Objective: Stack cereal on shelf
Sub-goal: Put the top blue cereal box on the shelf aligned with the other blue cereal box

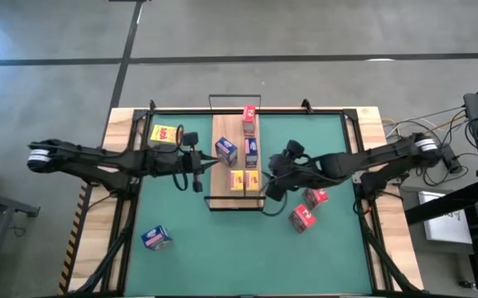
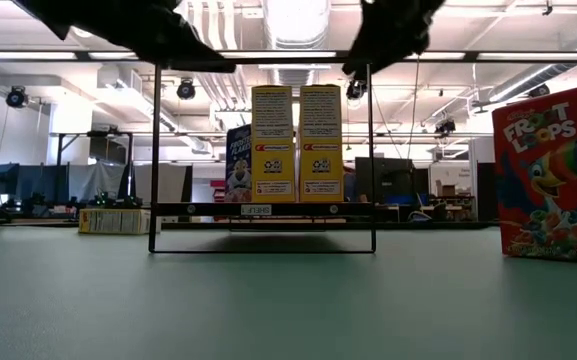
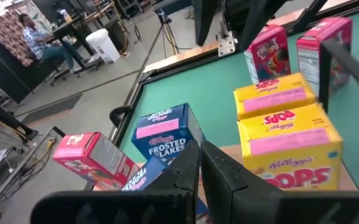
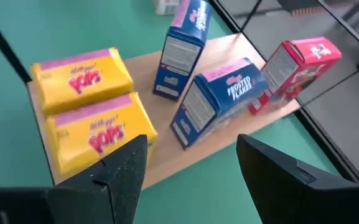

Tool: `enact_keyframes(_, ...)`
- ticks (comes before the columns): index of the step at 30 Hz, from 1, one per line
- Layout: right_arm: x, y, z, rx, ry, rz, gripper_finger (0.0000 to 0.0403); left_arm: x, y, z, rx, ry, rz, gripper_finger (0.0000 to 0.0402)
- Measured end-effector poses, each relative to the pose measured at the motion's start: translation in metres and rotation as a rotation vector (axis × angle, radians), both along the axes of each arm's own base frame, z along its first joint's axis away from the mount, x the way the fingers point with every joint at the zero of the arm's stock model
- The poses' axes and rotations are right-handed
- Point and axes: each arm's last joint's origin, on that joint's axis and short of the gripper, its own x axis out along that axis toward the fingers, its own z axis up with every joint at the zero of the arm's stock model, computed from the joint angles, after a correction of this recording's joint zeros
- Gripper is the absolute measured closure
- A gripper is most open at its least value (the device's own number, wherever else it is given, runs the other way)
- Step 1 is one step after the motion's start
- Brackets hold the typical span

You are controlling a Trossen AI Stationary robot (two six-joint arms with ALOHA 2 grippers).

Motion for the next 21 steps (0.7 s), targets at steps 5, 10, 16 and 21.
enact_keyframes(5, -0.020, -0.004, -0.014, -0.021, -0.105, 0.047, 0.0165, 0.009, 0.006, -0.006, -0.005, -0.009, 0.028, 0.0401)
enact_keyframes(10, -0.038, -0.006, -0.019, -0.020, -0.226, 0.118, 0.0165, 0.018, 0.017, -0.012, -0.041, -0.032, 0.083, 0.0401)
enact_keyframes(16, -0.051, -0.006, -0.023, -0.047, -0.358, 0.216, 0.0165, 0.026, 0.029, -0.024, -0.061, -0.008, 0.132, 0.0401)
enact_keyframes(21, -0.057, -0.006, -0.023, -0.060, -0.407, 0.268, 0.0165, 0.033, 0.035, -0.035, -0.081, 0.012, 0.156, 0.0401)
